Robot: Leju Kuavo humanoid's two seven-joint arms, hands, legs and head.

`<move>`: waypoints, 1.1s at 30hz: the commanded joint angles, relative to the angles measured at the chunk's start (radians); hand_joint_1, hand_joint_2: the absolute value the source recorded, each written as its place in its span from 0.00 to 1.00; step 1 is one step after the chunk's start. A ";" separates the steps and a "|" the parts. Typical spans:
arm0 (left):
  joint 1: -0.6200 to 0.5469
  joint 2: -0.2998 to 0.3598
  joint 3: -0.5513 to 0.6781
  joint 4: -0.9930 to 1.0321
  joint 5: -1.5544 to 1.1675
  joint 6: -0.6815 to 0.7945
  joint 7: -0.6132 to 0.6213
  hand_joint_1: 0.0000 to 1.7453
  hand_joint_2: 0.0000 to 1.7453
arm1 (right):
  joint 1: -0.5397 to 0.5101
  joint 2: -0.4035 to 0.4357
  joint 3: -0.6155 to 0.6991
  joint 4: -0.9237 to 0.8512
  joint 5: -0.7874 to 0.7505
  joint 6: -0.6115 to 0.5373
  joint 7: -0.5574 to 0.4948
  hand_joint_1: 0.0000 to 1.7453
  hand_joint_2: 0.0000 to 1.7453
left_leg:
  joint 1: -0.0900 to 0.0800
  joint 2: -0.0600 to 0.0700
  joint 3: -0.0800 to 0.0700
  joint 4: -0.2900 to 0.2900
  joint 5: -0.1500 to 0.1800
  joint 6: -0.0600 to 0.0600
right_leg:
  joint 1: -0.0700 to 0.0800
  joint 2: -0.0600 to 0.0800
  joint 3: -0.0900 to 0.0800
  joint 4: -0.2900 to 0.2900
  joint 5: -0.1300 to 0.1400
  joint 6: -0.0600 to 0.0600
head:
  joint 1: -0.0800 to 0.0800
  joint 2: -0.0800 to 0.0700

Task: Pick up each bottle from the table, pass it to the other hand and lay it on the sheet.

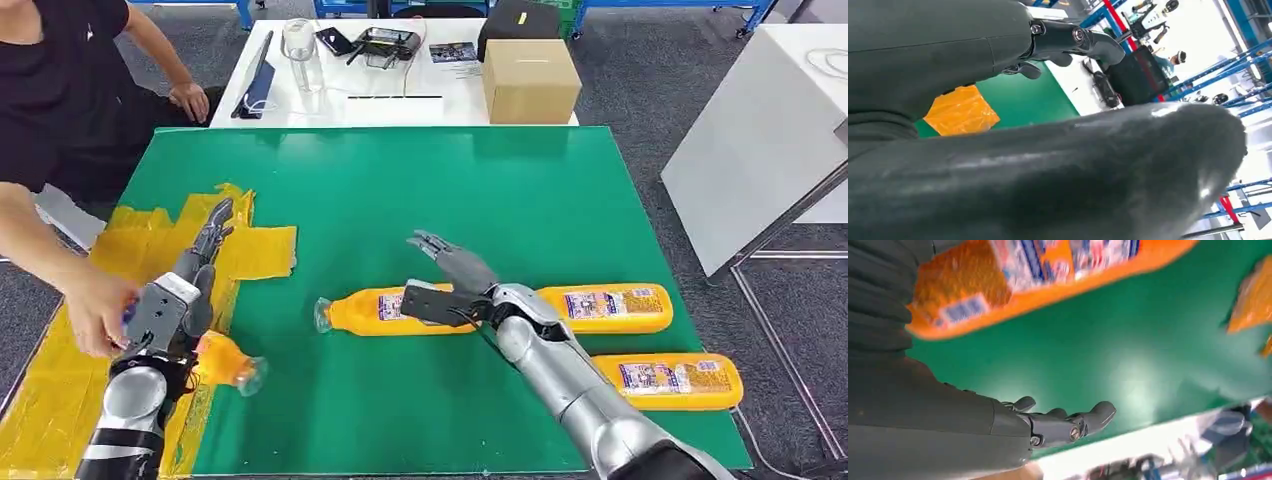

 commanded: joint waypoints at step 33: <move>0.000 0.003 0.048 0.059 0.005 -0.015 -0.035 0.00 0.00 | -0.072 -0.087 0.235 0.015 -0.048 0.007 0.078 0.00 1.00 | 0.002 0.003 0.001 0.000 -0.001 -0.002 | 0.003 0.001 0.002 -0.002 0.000 -0.002 | 0.000 0.000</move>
